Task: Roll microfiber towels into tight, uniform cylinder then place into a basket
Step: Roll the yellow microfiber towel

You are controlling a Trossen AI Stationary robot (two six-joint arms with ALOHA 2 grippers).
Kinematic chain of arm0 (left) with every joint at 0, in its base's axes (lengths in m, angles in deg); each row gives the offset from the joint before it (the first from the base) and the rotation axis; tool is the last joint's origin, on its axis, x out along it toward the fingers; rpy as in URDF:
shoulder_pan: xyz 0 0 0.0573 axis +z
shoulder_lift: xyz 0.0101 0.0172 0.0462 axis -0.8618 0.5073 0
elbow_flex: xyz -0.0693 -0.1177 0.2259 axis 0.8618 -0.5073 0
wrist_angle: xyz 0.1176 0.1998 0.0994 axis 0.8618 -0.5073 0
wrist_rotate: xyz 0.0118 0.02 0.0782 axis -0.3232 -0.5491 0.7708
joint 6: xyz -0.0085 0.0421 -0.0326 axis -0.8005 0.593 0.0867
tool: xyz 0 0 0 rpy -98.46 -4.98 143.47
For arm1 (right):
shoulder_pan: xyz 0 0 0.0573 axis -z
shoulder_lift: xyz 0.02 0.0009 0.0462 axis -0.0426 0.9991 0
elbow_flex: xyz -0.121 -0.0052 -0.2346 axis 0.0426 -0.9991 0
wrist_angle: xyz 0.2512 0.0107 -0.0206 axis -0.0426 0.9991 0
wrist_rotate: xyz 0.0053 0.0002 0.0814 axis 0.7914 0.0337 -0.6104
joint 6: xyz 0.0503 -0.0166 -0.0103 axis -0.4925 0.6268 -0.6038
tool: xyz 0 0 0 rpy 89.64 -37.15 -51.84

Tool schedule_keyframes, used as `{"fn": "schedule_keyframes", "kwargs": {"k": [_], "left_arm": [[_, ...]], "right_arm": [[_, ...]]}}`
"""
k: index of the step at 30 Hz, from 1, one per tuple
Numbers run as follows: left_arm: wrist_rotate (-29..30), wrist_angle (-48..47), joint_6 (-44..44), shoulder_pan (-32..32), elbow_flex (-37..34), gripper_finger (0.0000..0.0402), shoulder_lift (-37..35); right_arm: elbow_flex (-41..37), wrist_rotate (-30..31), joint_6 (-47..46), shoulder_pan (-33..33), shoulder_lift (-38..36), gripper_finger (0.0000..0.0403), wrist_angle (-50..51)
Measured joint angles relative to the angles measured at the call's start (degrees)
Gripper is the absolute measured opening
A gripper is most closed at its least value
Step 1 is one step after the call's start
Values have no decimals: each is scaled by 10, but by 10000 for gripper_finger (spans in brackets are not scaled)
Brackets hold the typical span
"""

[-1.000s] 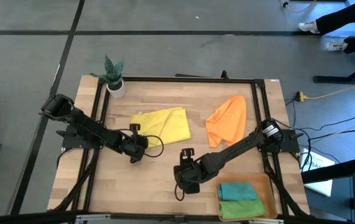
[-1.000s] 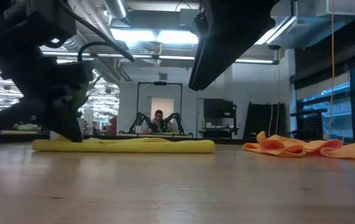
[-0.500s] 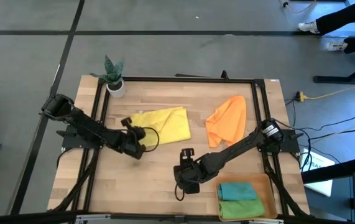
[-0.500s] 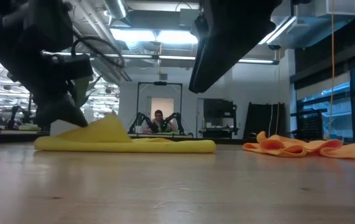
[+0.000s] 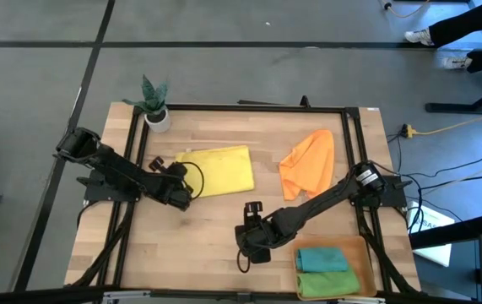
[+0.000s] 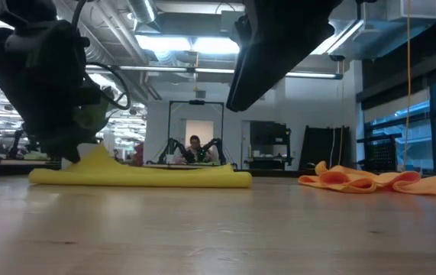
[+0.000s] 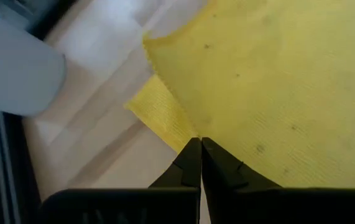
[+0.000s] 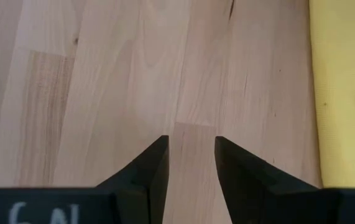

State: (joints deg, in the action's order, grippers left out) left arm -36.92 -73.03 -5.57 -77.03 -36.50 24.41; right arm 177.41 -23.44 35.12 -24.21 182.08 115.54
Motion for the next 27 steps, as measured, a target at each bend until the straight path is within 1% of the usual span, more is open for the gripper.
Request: {"fn": "schedule_keyframes", "kwargs": {"k": [3, 5, 8, 12, 17, 20, 23, 25, 27], "left_arm": [[-33, 4, 9, 0, 0, 3, 0], [-54, 4, -6, 0, 0, 8, 0], [-58, 5, -10, 0, 0, 20, 0], [-62, 4, 0, 0, 0, 44, 0], [-90, -7, 23, 3, 0, 74, 0], [-95, -53, 22, 4, 11, 78, -10], [-100, -124, 4, 4, 44, 75, -27], [-94, -162, -5, 1, 67, 75, -41], [-74, -176, -7, -7, 85, 77, -58]], "right_arm": [[0, 0, 2, 0, 0, 131, -1], [0, 1, 6, 0, 0, 131, -2], [0, 6, 13, 0, 0, 131, -7], [0, 10, 15, 2, 0, 131, -12], [-1, 10, 14, 4, 0, 131, -12], [-1, 10, 13, 5, 0, 131, -12], [-1, 11, 13, 5, 0, 131, -13], [-1, 15, 13, 6, 0, 131, -17], [-1, 25, 18, 9, 0, 131, -17]]}}
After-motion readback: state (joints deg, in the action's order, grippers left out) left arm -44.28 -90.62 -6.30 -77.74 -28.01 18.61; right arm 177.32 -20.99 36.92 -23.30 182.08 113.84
